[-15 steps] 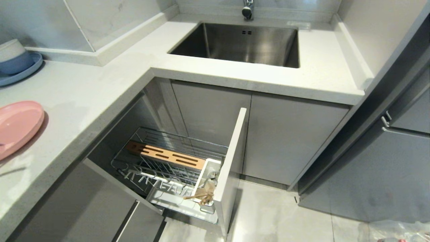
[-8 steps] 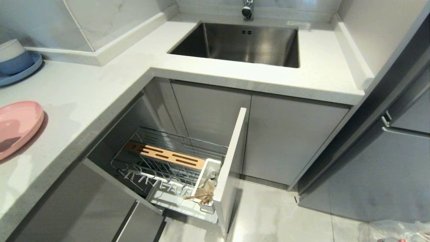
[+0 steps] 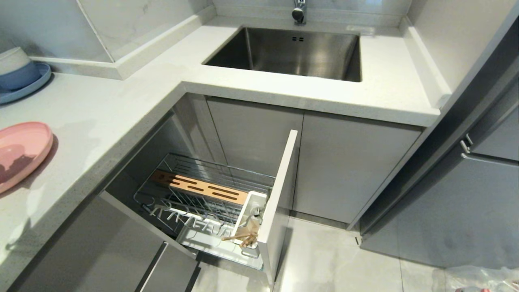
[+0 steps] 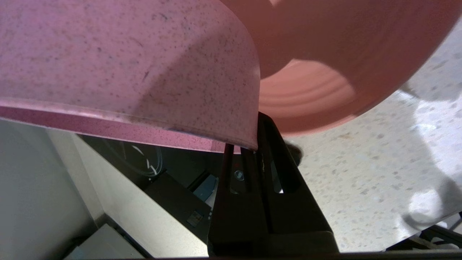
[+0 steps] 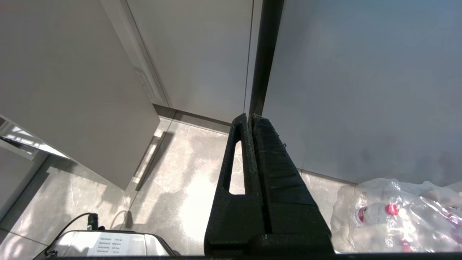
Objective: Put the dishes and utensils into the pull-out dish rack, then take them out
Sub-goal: Take the bowl out of the cupboard
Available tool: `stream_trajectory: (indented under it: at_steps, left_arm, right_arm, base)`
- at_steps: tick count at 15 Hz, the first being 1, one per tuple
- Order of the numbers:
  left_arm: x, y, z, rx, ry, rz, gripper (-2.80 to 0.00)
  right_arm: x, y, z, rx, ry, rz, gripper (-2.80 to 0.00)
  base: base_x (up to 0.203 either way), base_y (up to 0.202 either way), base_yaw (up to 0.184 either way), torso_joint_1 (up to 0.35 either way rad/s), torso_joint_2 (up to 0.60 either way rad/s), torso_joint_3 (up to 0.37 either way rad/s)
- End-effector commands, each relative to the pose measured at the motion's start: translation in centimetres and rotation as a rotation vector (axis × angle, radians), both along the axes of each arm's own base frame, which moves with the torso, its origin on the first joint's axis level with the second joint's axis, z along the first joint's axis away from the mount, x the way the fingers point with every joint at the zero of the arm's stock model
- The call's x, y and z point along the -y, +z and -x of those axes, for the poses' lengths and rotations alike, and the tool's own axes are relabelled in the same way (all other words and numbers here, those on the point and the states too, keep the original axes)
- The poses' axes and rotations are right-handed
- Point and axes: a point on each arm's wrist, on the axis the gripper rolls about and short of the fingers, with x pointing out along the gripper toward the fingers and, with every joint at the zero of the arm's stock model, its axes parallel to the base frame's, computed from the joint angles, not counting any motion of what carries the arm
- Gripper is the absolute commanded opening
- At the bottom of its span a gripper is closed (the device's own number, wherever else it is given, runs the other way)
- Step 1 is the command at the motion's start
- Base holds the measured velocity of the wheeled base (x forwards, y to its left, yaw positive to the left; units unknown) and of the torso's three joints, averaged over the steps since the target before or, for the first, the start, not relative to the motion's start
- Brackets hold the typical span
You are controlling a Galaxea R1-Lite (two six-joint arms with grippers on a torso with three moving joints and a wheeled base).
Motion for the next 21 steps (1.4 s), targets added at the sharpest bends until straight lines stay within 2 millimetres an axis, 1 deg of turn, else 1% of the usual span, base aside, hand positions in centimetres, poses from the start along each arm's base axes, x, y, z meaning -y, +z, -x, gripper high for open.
stream_trajectory:
  at_steps: [1, 6, 10, 14, 15, 17, 21]
  left_arm:
    - [0.1, -0.8, -1.0, -0.038, -0.017, 0.012, -2.8]
    - [-0.1, -1.8, -2.1, -0.076, -0.022, 0.028, -2.8]
    - [-0.2, -2.2, -2.3, -0.082, -0.003, 0.041, -2.8]
    - [-0.2, -2.2, -2.2, -0.081, 0.002, 0.037, -2.8]
    - [-0.2, -2.1, -2.2, -0.078, 0.003, 0.037, 0.0]
    - [-0.2, -2.0, -2.3, -0.03, 0.047, 0.049, 0.0]
    - [-0.1, -1.0, -2.0, 0.041, 0.062, 0.028, 0.0]
  right_arm:
    - [0.0, 0.0, 0.0, 0.0, 0.001, 0.001, -2.8]
    - [0.0, 0.0, 0.0, 0.0, 0.001, 0.0, -2.8]
    - [0.0, 0.0, 0.0, 0.001, 0.0, 0.001, -2.8]
    - [0.0, 0.0, 0.0, 0.0, 0.001, 0.001, -2.8]
    - [0.0, 0.0, 0.0, 0.0, 0.0, 0.0, -2.8]
    - [0.0, 0.0, 0.0, 0.0, 0.001, 0.001, -2.8]
    - [0.0, 0.0, 0.0, 0.0, 0.001, 0.0, -2.8]
  base:
    - [0.0, 0.0, 0.0, 0.0, 0.0, 0.0]
    - [0.0, 0.0, 0.0, 0.0, 0.0, 0.0]
    - [0.0, 0.0, 0.0, 0.0, 0.0, 0.0]
    - [0.0, 0.0, 0.0, 0.0, 0.0, 0.0]
    - [0.0, 0.0, 0.0, 0.0, 0.0, 0.0]
    - [0.0, 0.0, 0.0, 0.0, 0.0, 0.0]
    - [0.0, 0.0, 0.0, 0.0, 0.0, 0.0]
